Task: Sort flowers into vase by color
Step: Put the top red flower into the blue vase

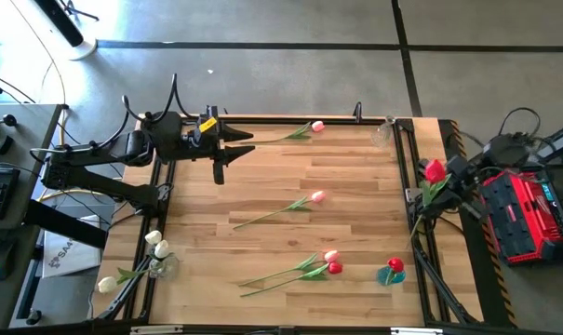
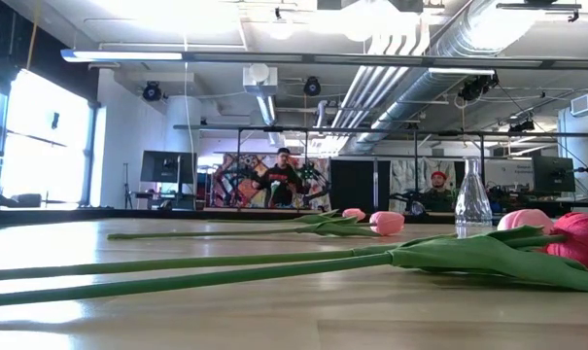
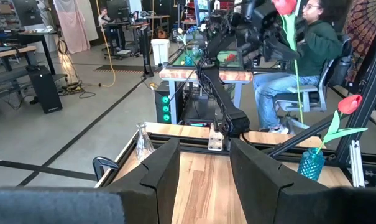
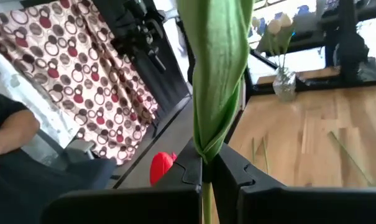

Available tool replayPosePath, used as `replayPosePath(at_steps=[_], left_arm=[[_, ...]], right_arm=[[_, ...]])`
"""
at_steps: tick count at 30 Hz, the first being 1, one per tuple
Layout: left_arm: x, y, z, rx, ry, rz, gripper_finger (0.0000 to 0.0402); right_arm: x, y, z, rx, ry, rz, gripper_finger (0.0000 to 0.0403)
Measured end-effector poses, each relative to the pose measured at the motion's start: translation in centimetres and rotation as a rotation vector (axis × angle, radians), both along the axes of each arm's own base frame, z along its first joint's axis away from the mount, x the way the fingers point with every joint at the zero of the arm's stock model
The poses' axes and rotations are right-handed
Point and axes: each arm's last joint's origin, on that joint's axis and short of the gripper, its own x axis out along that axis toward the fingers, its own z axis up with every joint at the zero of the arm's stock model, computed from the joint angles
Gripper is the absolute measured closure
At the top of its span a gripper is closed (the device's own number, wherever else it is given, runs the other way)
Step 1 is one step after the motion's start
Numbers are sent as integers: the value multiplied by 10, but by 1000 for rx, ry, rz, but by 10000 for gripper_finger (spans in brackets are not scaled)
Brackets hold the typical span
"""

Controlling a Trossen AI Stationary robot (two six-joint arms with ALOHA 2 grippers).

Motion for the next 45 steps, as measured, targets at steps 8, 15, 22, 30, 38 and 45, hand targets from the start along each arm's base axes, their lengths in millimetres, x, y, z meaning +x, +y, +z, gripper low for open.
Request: replayPosePath(at_steps=[8,15,22,30,38,45], left_arm=[[0,0,0,0,0,0,273],[0,0,0,0,0,0,273],[0,0,0,0,0,0,273],[0,0,0,0,0,0,273],[0,0,0,0,0,0,273],[0,0,0,0,0,0,273]], right_arm=[[11,16,-34,40,5,74,403],[11,27,-48,51,0,98,403],[8,42,-64,6,-2,102,403],[0,56,-70,-113,-34,75,403],[-8,70,-76,-186,-36,53,403],[-13,78,-79,-200,-33,39,403]])
